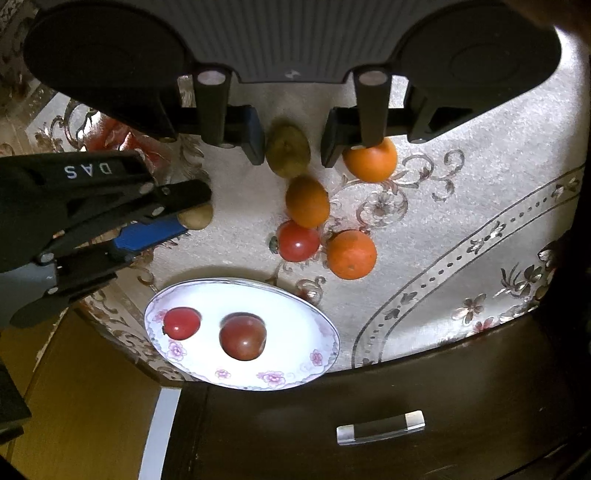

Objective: Organize fruits
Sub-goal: 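Grasp the olive-brown fruit with the left tool while the right tool holds the tan fruit, then carry both small fruits into the white bowl and open both tools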

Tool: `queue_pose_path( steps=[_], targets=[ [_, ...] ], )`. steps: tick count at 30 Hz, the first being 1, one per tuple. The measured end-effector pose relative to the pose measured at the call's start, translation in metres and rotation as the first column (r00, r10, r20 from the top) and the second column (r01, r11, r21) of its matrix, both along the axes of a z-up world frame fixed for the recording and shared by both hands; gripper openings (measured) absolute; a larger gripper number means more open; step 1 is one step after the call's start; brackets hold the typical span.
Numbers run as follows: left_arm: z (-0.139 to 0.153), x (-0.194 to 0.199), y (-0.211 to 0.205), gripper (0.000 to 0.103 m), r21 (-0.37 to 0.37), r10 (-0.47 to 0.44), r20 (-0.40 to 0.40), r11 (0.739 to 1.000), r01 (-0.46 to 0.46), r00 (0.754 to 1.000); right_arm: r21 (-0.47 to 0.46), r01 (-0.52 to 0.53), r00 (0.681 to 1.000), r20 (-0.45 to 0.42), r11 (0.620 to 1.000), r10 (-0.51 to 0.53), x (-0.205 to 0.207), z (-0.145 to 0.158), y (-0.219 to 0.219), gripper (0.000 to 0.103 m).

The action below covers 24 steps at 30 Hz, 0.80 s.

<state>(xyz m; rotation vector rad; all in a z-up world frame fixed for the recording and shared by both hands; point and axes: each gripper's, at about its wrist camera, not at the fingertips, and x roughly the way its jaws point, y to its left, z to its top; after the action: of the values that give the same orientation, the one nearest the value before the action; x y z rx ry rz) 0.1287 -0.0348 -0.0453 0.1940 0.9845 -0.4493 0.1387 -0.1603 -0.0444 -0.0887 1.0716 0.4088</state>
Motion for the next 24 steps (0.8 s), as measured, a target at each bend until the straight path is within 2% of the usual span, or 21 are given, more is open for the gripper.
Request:
queue_pose_path(
  steps=[5,8,14,24],
  targets=[
    [0.000,-0.001,-0.001,0.040,0.003,0.007,0.006,1.000,-0.007,1.000,-0.003,0.004,1.000,-0.001,1.000,-0.004,-0.004,0.001,-0.004,0.022],
    [0.000,-0.002,0.000,0.031,-0.010,0.002,0.000,1.000,-0.002,1.000,-0.005,0.010,1.000,-0.001,1.000,-0.010,-0.005,0.001,-0.006,0.022],
    [0.008,-0.005,-0.007,0.031,-0.015,-0.010,0.015,1.000,0.010,1.000,-0.006,0.034,0.999,0.011,0.999,-0.034,-0.007,0.005,-0.013,0.022],
    [0.027,0.003,-0.009,0.031,-0.077,0.002,0.051,0.997,0.002,0.999,0.033,0.064,0.996,0.065,0.997,-0.067,-0.009,0.024,-0.027,0.022]
  ],
)
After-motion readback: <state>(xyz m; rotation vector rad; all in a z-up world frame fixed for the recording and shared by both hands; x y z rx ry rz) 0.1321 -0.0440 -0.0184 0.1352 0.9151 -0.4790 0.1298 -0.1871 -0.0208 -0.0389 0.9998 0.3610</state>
